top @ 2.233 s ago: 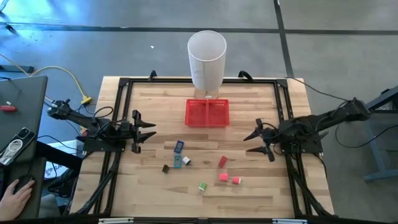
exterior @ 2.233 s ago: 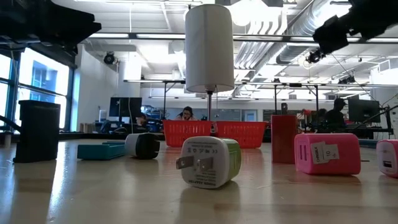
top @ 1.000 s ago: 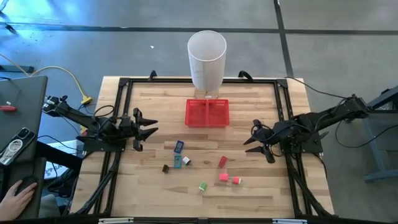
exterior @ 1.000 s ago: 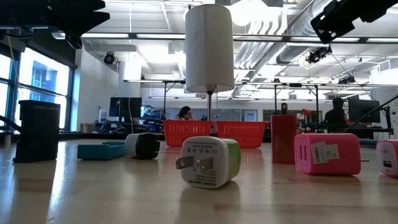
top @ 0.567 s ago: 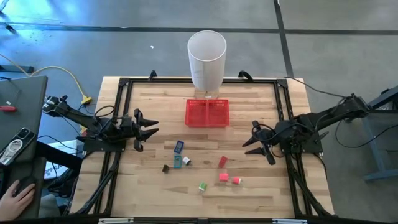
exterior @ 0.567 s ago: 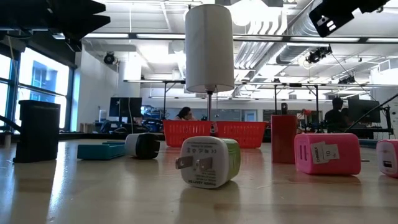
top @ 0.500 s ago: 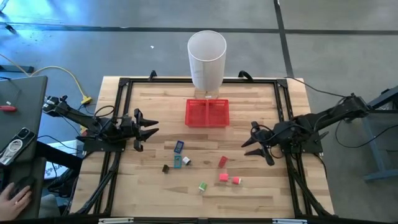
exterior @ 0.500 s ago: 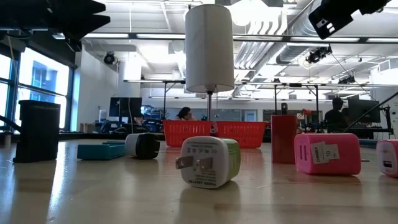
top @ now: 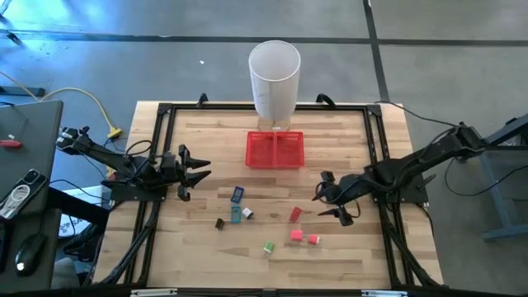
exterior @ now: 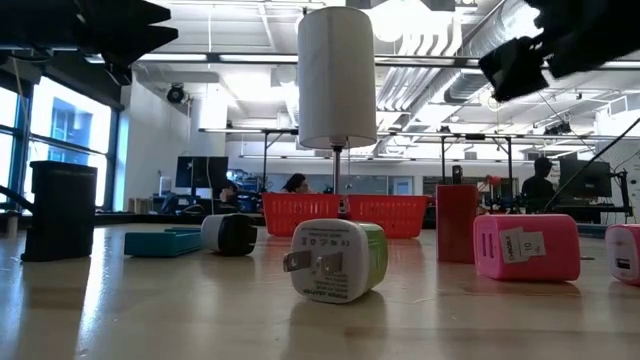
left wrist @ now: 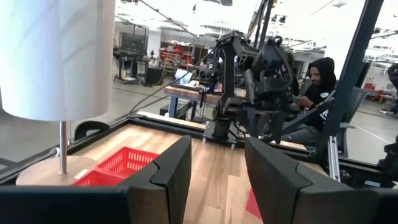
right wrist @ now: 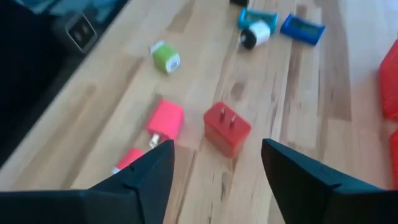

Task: Pick & Place Office items
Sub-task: Put the red charger adapter into the left red bin

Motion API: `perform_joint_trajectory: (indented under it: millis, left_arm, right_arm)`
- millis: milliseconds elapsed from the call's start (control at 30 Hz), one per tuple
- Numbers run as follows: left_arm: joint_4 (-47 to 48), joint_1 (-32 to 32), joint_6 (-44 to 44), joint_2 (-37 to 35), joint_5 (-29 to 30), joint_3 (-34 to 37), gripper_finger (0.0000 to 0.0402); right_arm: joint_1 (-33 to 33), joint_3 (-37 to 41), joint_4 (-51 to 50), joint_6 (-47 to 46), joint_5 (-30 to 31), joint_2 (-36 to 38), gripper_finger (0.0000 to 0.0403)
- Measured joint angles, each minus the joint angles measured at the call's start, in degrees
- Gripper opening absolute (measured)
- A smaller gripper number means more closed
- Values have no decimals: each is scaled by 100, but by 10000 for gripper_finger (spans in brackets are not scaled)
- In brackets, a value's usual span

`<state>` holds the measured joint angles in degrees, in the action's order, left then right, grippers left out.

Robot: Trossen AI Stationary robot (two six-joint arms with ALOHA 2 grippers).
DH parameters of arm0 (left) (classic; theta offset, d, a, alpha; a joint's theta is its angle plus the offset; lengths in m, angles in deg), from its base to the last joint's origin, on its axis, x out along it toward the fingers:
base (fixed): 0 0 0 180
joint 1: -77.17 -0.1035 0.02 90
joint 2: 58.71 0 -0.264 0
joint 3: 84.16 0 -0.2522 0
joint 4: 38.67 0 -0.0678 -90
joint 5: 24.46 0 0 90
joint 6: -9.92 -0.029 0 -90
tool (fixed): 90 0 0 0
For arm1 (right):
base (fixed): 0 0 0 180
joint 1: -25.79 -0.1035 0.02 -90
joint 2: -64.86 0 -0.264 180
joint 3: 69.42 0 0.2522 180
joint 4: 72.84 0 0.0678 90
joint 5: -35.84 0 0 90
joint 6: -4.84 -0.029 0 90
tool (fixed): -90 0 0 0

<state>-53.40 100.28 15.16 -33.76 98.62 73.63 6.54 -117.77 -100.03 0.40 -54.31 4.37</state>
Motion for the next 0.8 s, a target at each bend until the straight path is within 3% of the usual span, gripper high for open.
perform_joint_trajectory:
  millis: [667,800]
  left_arm:
    - [-35,0,121,297,-11,0,146]
    - [-33,0,121,297,-9,0,146]
  right_arm:
    - [488,0,180,30,-3,-1707,207]
    - [630,0,525,387,-227,-2033,207]
